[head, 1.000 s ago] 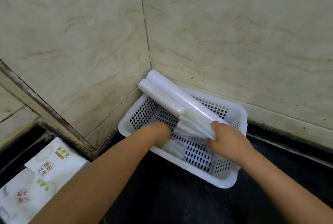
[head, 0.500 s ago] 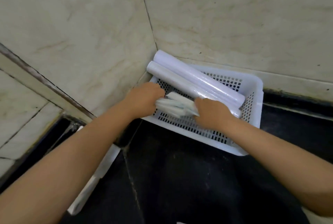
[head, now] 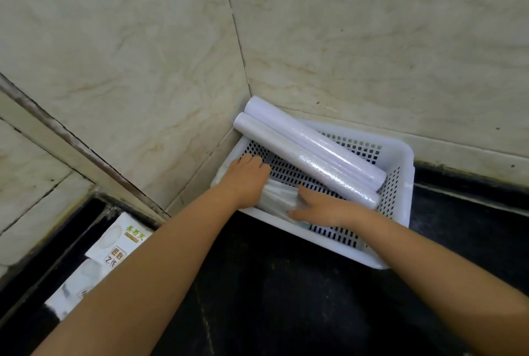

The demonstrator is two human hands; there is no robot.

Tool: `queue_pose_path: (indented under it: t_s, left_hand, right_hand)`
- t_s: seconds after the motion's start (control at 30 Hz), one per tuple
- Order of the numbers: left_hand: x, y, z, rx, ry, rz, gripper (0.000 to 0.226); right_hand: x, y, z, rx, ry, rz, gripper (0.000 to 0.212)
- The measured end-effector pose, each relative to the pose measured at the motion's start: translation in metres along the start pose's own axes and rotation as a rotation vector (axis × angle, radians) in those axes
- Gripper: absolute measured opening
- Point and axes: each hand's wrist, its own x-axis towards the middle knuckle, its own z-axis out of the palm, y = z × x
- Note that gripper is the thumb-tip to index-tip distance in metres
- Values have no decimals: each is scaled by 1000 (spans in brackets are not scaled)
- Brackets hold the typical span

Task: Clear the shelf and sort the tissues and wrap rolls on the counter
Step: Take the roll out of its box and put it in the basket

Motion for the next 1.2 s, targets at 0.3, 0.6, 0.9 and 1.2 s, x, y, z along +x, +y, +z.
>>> queue_pose_path:
  t_s: [0.3,0.6,0.9,1.2]
  left_hand:
    - [14,18,-5,95,-371,-1,40]
    - [14,29,-17,50,-411,-165,64]
    - [-46,6,-36,-153,-218,-76,52]
    - [-167,9,-1,-366,41,-87,39]
  right_hand:
    - [-3,9,-10,-174,37,69,35]
    - [-12,8,0,-232,70,-49,66]
    - [-36,5,-12,-117,343,-3,48]
    - [-94,-29,25,-161,364,-64,30]
